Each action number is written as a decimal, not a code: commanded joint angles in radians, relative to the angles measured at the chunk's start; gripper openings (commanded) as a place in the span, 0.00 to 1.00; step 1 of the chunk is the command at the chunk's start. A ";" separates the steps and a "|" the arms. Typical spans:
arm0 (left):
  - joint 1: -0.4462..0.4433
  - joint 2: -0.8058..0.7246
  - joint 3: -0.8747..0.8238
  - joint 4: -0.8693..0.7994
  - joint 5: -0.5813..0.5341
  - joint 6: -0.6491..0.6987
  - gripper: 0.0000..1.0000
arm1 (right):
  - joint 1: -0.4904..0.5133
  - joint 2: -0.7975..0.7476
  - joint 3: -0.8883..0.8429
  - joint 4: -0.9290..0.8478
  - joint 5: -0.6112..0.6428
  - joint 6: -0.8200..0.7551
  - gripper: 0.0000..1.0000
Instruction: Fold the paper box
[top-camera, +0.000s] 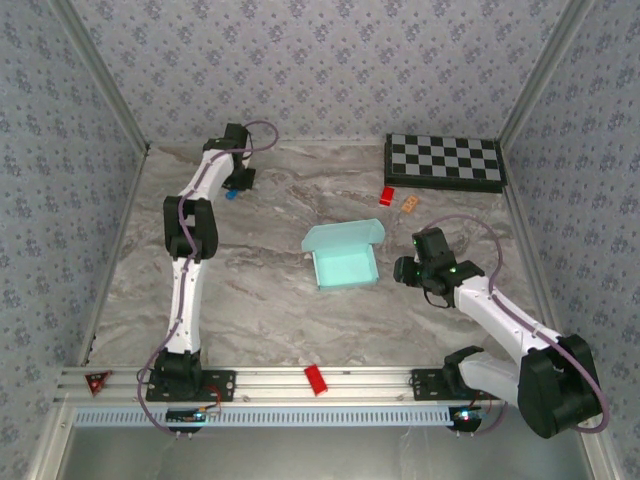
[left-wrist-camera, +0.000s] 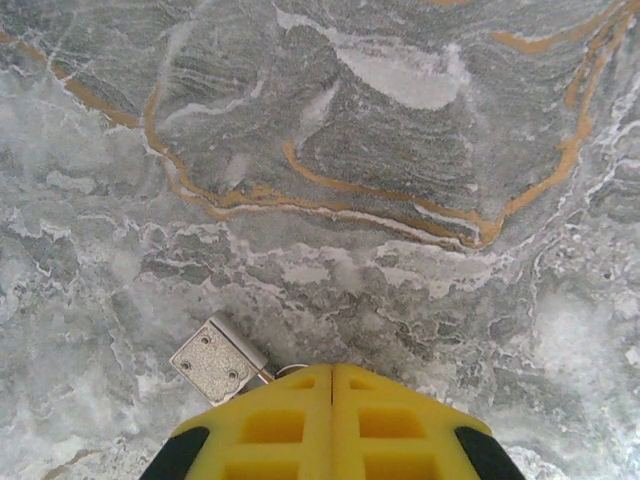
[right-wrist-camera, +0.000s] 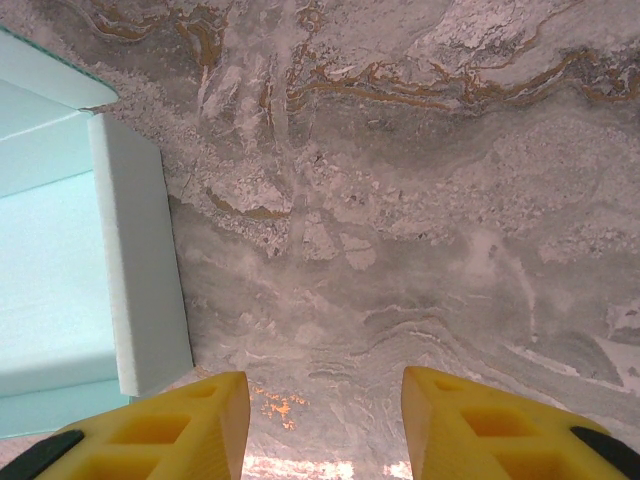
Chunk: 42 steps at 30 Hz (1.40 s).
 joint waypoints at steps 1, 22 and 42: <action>-0.013 -0.106 -0.074 -0.024 -0.001 -0.026 0.00 | -0.006 -0.018 0.004 -0.029 -0.008 0.010 0.46; -0.056 -0.808 -0.819 0.279 0.159 -0.240 0.00 | -0.019 -0.017 -0.077 0.113 -0.101 0.065 0.42; -0.230 -1.372 -1.201 0.271 0.310 -0.405 0.00 | 0.018 0.176 -0.088 0.340 -0.269 0.097 0.37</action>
